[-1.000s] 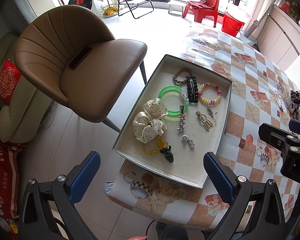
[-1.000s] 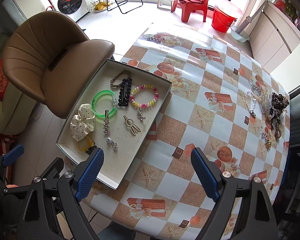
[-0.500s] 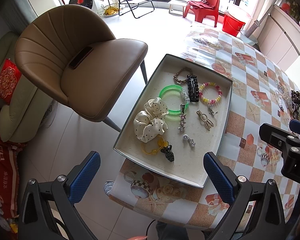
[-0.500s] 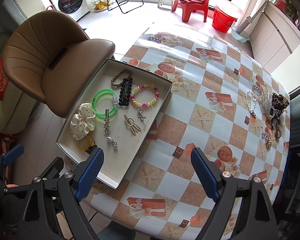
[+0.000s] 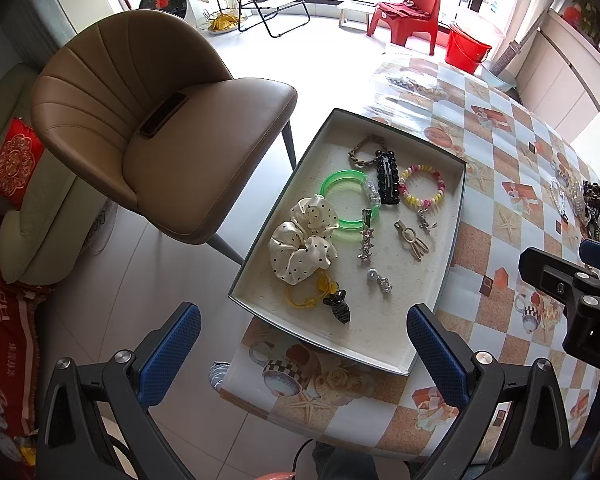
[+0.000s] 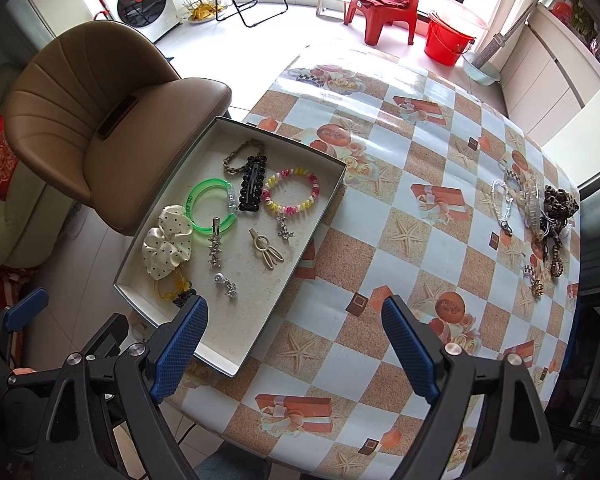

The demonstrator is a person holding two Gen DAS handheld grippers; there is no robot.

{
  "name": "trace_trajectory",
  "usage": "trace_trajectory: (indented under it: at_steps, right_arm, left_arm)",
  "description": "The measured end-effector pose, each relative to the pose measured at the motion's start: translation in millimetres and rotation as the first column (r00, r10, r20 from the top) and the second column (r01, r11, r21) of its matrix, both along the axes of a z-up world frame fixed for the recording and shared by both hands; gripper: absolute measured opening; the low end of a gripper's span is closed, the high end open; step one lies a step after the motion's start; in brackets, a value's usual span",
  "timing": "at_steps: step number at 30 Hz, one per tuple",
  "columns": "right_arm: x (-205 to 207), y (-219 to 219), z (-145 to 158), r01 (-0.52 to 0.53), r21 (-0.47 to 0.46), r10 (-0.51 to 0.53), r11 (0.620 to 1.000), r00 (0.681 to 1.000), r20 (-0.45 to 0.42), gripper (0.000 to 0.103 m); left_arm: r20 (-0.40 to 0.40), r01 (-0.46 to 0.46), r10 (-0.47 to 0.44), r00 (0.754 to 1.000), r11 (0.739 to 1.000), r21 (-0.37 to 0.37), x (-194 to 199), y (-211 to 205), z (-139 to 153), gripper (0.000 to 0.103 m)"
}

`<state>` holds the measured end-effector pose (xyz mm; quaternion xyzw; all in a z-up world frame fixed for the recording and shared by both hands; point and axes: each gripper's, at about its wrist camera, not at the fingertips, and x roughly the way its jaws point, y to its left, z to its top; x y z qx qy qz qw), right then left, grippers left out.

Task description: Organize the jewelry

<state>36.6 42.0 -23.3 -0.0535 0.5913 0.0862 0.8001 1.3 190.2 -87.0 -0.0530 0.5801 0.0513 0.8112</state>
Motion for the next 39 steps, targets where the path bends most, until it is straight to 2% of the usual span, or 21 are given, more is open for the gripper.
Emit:
trace_trajectory:
  at_steps: [39]
  right_arm:
    - [-1.5, -0.3, -0.4, 0.0, 0.001, 0.0, 1.0, 1.0, 0.001, 0.09]
  left_arm:
    - [0.007, -0.011, 0.011, 1.0, 1.0, 0.016, -3.5, 3.6, 1.3, 0.103]
